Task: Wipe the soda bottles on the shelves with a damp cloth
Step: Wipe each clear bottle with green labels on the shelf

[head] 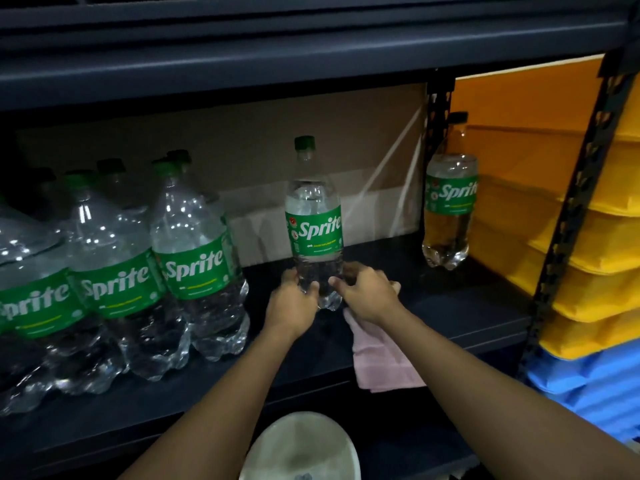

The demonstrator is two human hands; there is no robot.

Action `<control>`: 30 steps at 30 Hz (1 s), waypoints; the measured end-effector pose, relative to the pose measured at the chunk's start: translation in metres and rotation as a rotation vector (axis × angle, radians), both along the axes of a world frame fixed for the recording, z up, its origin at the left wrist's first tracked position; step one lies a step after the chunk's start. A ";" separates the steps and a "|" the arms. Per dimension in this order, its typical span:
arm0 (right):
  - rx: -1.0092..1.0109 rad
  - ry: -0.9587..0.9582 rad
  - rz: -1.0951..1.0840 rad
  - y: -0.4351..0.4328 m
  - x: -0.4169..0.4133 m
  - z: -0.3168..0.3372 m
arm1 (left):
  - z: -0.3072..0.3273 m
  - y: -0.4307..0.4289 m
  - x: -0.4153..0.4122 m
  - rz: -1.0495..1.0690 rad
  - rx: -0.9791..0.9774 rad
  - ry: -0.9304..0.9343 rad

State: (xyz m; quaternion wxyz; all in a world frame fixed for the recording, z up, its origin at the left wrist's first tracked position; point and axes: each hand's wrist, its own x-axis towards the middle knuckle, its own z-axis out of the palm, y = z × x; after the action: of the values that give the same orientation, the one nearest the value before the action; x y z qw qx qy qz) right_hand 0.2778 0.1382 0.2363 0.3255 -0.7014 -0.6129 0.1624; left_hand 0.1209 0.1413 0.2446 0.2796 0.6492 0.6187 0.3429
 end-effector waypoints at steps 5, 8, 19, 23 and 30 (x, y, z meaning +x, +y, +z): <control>-0.016 0.034 -0.089 0.011 0.035 0.000 | -0.001 0.033 0.038 -0.109 -0.063 -0.024; -0.003 0.072 -0.159 0.006 0.061 -0.002 | 0.005 0.032 0.070 -0.161 -0.041 -0.056; 0.178 0.166 -0.331 -0.050 0.119 -0.022 | -0.003 0.017 0.145 -0.248 0.044 -0.072; 0.212 0.202 -0.394 -0.062 0.133 -0.026 | 0.002 0.001 0.171 -0.294 0.074 -0.044; 0.296 0.336 -0.437 -0.064 0.161 -0.032 | 0.008 -0.006 0.212 -0.344 0.086 -0.020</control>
State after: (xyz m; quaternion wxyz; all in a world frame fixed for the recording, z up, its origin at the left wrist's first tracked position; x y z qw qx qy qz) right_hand 0.4390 0.0746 0.2044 0.5480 -0.7248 -0.4023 0.1116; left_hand 0.3329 0.1350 0.2524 0.3123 0.7534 0.4805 0.3225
